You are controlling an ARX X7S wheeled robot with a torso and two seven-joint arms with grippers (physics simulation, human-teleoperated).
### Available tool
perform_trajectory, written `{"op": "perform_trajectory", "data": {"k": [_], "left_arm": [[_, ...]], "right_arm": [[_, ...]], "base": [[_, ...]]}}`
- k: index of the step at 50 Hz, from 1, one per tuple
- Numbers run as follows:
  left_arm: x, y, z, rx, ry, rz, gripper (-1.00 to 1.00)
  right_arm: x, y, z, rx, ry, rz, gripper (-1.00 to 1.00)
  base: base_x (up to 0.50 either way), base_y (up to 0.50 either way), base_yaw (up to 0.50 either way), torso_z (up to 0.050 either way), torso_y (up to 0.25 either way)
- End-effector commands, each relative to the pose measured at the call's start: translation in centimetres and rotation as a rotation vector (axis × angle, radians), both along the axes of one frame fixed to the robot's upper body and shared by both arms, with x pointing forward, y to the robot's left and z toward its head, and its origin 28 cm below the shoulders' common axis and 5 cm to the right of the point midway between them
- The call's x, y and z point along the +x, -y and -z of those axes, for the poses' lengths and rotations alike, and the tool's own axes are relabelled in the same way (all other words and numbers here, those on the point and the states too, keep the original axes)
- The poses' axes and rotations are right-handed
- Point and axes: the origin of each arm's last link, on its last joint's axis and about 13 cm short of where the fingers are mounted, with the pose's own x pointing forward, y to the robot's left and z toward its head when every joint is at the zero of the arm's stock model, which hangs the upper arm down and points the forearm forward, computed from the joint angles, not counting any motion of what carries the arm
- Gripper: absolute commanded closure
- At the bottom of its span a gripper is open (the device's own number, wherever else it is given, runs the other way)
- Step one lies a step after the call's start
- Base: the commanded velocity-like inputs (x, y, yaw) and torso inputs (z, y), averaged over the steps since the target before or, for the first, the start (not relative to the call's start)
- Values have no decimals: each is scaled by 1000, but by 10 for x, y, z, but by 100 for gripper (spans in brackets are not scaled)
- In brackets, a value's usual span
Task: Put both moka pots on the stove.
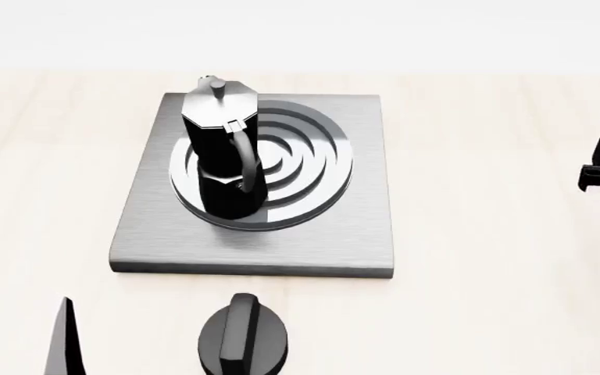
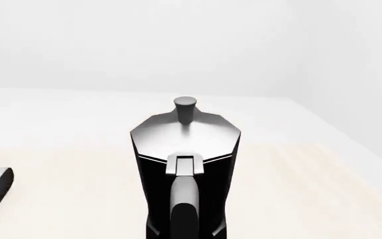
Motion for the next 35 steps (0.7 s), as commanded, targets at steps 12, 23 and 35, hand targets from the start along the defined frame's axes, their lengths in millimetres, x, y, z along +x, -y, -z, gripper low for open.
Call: {"op": "perform_trajectory", "data": {"k": [12, 23, 35], "left_arm": [[-1, -1, -2, -4, 4, -3, -100], [-1, -1, -3, -6, 6, -4, -100], [-1, -2, -3, -6, 7, -6, -100]], "right_arm": [[-2, -44, -69, -38, 172, -186, 100], [2, -45, -67, -59, 159, -353, 100], [1, -43, -70, -19, 162, -490, 100]], "base": [[0, 0, 0, 0, 0], [0, 0, 0, 0, 1], [0, 0, 0, 0, 1]]}}
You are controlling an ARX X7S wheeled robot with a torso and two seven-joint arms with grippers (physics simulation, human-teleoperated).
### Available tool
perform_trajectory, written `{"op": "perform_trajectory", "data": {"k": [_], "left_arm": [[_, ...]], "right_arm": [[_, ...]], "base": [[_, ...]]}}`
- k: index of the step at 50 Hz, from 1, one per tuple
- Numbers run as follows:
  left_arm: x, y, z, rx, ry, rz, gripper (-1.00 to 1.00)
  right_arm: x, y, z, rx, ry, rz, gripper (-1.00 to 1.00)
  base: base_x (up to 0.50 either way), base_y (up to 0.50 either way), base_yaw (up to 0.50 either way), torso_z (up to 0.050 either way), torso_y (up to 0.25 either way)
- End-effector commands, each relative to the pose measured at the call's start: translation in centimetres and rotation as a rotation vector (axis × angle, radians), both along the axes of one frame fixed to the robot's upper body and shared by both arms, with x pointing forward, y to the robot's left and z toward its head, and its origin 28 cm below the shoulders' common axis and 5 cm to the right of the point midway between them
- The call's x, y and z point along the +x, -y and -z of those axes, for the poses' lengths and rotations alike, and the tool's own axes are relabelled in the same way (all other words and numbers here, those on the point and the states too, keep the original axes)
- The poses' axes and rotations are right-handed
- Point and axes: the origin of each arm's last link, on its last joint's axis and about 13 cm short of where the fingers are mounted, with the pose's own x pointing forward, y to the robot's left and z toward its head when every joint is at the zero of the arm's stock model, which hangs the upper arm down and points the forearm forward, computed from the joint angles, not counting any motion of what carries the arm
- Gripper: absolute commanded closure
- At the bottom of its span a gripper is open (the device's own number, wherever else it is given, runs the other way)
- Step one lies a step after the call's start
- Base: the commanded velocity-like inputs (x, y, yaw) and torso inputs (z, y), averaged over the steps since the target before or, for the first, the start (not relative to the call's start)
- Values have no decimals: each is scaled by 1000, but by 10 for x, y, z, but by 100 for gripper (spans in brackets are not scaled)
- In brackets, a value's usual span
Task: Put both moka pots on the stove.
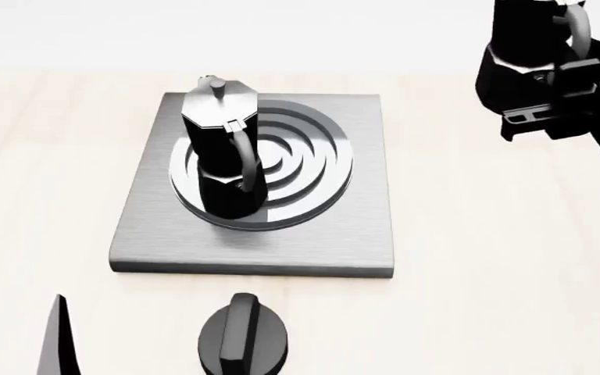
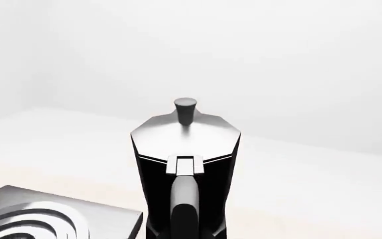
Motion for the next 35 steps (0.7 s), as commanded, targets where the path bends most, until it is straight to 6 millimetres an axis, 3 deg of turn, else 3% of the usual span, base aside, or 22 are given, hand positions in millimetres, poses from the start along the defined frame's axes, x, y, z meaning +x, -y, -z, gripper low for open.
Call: {"op": "perform_trajectory", "data": {"k": [1, 10, 35], "left_arm": [[0, -1, 0, 0, 1, -2, -100], [0, -1, -1, -1, 2, -2, -100], [-1, -1, -3, -5, 6, -5, -100]], "right_arm": [[-1, 1, -12, 2, 40, -124, 100], [-1, -5, -13, -2, 44, -197, 100], [37, -40, 2, -73, -25, -266, 100]], "base": [[0, 0, 0, 0, 0], [0, 0, 0, 0, 1], [0, 0, 0, 0, 1]]}}
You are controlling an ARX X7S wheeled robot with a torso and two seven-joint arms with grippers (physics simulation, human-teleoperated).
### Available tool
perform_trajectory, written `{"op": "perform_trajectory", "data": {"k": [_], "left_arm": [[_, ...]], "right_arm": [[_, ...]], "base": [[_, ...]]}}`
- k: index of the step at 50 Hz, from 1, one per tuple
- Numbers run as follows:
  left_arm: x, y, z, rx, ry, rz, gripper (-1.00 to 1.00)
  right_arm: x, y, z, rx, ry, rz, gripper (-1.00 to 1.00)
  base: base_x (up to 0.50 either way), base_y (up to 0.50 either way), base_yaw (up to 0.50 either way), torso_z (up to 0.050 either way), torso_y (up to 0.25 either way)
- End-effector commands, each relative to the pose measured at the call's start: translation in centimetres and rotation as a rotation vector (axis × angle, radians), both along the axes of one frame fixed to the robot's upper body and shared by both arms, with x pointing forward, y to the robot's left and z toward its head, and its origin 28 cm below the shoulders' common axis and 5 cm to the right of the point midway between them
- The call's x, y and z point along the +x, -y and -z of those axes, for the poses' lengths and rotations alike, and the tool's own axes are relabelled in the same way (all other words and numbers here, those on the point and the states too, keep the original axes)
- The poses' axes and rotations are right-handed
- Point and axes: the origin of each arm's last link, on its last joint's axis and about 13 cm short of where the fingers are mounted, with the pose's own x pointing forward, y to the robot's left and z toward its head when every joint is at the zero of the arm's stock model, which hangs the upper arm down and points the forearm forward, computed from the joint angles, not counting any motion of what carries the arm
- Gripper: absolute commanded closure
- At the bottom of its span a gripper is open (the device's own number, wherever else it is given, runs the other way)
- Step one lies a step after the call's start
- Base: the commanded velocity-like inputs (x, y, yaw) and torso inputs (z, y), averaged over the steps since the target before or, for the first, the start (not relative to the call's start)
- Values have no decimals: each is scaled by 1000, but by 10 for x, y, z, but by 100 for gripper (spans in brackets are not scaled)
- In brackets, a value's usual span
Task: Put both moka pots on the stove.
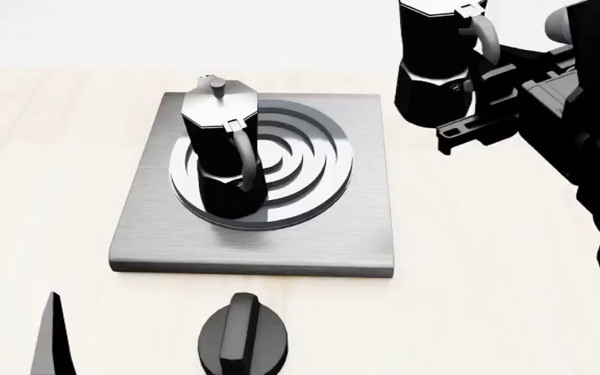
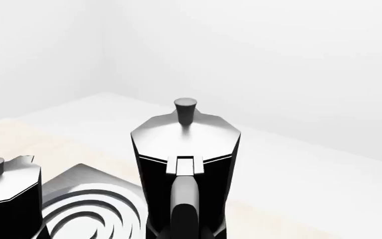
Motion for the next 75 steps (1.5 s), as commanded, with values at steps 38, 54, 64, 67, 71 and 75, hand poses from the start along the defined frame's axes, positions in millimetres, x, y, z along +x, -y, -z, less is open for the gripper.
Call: {"op": "perform_trajectory", "data": {"k": [38, 54, 64, 67, 71, 75], "left_arm": [[0, 0, -1, 2, 1, 1, -100], [-1, -1, -1, -1, 4, 2, -100], [-1, -1, -2, -3, 5, -1, -100], [-1, 0, -2, -3, 4, 0, -100], [-1, -1, -2, -4, 5, 0, -100], [-1, -1, -2, -6, 5, -1, -100]], "right_arm": [[34, -51, 24, 75, 45, -111, 100], [39, -67, 26, 70, 44, -146, 100], [42, -72, 33, 72, 42, -157, 100], [42, -74, 34, 75, 40, -161, 100], [43, -77, 36, 79, 39, -167, 100], [44, -79, 39, 82, 42, -171, 100]], "base": [[0, 0, 0, 0, 1], [0, 0, 0, 0, 1], [0, 0, 0, 0, 1], [0, 0, 0, 0, 0], [0, 0, 0, 0, 2], [0, 0, 0, 0, 0]]}}
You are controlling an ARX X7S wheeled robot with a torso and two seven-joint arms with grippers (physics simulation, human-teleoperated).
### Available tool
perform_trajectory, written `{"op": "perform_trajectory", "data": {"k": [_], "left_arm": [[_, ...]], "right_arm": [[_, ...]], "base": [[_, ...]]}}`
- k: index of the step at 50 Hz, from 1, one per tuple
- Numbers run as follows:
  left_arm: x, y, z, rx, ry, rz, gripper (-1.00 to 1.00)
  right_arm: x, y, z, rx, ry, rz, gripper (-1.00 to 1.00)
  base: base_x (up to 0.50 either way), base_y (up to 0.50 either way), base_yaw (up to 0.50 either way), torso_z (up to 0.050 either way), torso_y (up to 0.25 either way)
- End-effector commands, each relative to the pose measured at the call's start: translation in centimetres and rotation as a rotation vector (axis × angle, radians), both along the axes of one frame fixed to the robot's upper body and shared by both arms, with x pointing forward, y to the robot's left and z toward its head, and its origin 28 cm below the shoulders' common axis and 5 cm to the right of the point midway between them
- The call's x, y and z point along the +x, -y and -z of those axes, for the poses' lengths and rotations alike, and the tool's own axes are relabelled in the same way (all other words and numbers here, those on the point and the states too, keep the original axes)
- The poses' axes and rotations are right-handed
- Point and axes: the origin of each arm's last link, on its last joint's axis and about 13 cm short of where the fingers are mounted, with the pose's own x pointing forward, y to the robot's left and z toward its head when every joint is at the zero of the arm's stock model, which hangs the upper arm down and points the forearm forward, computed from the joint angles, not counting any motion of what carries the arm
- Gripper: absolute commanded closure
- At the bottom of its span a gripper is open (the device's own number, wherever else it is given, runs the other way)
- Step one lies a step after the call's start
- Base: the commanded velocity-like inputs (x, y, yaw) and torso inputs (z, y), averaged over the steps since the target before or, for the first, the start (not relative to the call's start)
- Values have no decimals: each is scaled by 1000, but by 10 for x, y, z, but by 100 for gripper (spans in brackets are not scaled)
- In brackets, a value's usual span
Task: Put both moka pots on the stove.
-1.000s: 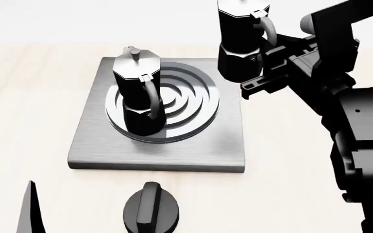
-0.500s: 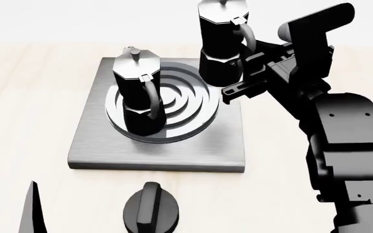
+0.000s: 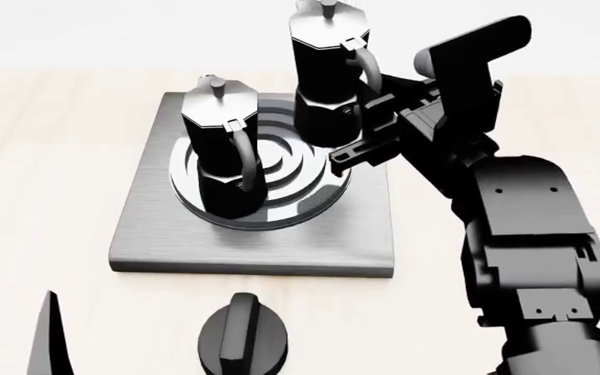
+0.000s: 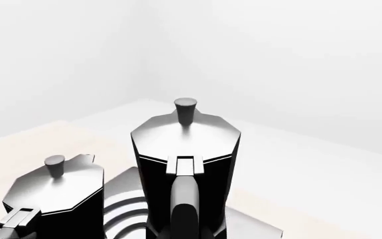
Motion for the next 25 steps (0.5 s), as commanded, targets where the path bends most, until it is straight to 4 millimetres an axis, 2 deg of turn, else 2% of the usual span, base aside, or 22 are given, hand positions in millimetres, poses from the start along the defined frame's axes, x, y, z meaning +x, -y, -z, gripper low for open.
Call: {"op": "perform_trajectory", "data": {"k": [1, 25], "left_arm": [[0, 0, 0, -1, 1, -1, -100], [0, -1, -1, -4, 2, -5, -100]], "right_arm": [[5, -8, -4, 38, 51, -19, 100], [4, -20, 20, 61, 27, -35, 100]], "base": [[0, 0, 0, 0, 0], [0, 0, 0, 0, 1]]}}
